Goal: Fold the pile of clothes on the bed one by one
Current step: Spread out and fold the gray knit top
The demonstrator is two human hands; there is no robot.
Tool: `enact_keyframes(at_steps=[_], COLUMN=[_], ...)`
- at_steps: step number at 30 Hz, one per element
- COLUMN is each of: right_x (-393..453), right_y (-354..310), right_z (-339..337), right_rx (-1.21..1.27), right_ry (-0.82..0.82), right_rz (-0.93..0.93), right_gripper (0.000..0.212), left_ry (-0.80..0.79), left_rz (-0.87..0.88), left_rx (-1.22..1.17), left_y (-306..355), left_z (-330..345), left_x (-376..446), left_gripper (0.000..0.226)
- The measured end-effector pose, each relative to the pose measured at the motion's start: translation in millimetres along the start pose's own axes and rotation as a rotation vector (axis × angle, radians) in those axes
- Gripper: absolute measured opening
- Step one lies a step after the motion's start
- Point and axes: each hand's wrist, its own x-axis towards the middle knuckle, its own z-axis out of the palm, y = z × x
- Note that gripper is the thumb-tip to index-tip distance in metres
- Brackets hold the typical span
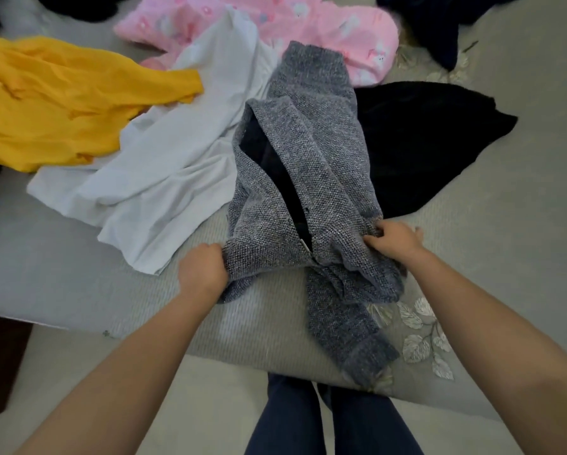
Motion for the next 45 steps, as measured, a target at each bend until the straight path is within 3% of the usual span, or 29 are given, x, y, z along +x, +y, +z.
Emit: enact_keyframes(at_steps=[3,7,12,19,23,26,29,35,45], right_x=[-11.0,-33.3,-63.8,-127.1,-188.4,-238.0,-289.2,-393.1,-503.5], right_y=[5.4,23.9,35.2,7.1,-0.9,12.5,27.0,48.0,98.6], right_z=[-14.6,-46.7,-103.0,-218.2,-285.0,-325.4,-350.4,-359.0,-265.4], right_rx=[0.069,0.404,0.603,0.097,0.093,0.137,0.216,0.292,0.272], right_ry=[0.045,0.093,0.306,0.973,1.41,1.638,1.734,1.897,1.893], right_rz=[-0.064,-0.105,-0.09,-0.11,-0.183,-0.147,-0.094,-0.08,-0.227], right_gripper=[0.037,0.03,0.019,0.019,0.008,0.012,0.011,0.02,0.015], left_ry=[0.06,0.194,0.442,0.869,1.093,1.24,1.354,1.423,1.431], left_rz=[-0.02,-0.049,-0.017,0.328,0.497,0.525,0.562,0.489,0.384], left_rx=[-0.033,-0.105,-0.293,-0.457,-0.524,-0.589,-0.629,-0.703,-0.738], left_y=[-0.6,1.4,22.0,85.9,114.2,116.2,112.0,98.5,79.7], left_z=[-1.7,-16.4,-75.9,-228.9,-312.3,-365.2,-407.7,-444.8,-353.4], left_x=[-1.7,0.6,14.4,4.7,-29.8,-62.2,-104.5,-205.7,-358.0], left_gripper=[0.014,0.015,0.02,0.017,0.015,0.03,0.026,0.027,0.027])
